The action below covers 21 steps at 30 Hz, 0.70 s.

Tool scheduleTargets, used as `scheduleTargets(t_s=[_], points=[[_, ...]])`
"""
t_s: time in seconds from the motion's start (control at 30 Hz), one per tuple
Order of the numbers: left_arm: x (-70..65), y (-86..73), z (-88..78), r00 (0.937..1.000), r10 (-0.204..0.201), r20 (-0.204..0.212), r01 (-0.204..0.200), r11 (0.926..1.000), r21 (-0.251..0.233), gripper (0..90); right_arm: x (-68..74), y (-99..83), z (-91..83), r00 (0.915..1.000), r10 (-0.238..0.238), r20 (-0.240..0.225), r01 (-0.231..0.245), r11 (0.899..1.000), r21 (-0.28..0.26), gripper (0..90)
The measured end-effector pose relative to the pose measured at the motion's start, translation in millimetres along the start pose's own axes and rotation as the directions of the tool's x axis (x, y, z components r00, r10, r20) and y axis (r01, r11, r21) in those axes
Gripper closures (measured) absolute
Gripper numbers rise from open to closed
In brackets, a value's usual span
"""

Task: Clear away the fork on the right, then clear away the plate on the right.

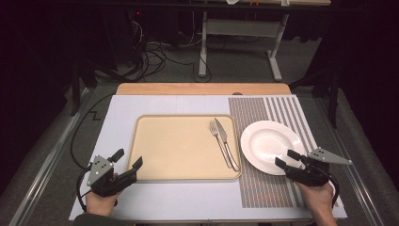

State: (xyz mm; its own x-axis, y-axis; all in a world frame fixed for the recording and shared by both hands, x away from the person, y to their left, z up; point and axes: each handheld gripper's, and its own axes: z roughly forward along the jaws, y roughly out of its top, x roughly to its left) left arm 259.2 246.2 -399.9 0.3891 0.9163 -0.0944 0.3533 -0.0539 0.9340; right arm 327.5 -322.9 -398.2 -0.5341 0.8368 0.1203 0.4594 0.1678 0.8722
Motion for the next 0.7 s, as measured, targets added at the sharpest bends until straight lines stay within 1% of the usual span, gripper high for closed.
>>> scheduleTargets(t_s=[0.13,0.23,0.43,0.53,0.7], points=[[0.2,0.0,-0.3,1.0000,-0.003,0.003,0.003,1.0000,-0.001,28.1,-1.2,-3.0,-4.2,0.9998,-0.010,0.014,0.010,1.000,-0.022,35.2],[0.4,-0.1,-0.4,1.0000,-0.005,0.004,0.005,1.0000,-0.002,28.0,-2.9,-5.3,-5.8,0.9999,-0.006,0.015,0.006,0.999,-0.037,34.7],[-0.8,-0.1,-0.3,1.0000,0.001,0.004,-0.001,1.0000,-0.002,28.1,-3.2,-9.4,-1.8,0.9993,-0.023,0.029,0.023,1.000,-0.016,34.3],[-1.2,-0.2,-1.3,1.0000,0.001,0.004,-0.001,1.0000,-0.005,28.1,-2.9,-10.2,-1.4,0.9992,-0.020,0.035,0.021,1.000,-0.012,34.3],[0.9,-1.2,-2.4,0.9999,-0.016,-0.001,0.016,0.9999,-0.004,28.2,-5.5,-8.3,0.0,0.9989,-0.019,0.043,0.020,1.000,-0.017,34.2]])
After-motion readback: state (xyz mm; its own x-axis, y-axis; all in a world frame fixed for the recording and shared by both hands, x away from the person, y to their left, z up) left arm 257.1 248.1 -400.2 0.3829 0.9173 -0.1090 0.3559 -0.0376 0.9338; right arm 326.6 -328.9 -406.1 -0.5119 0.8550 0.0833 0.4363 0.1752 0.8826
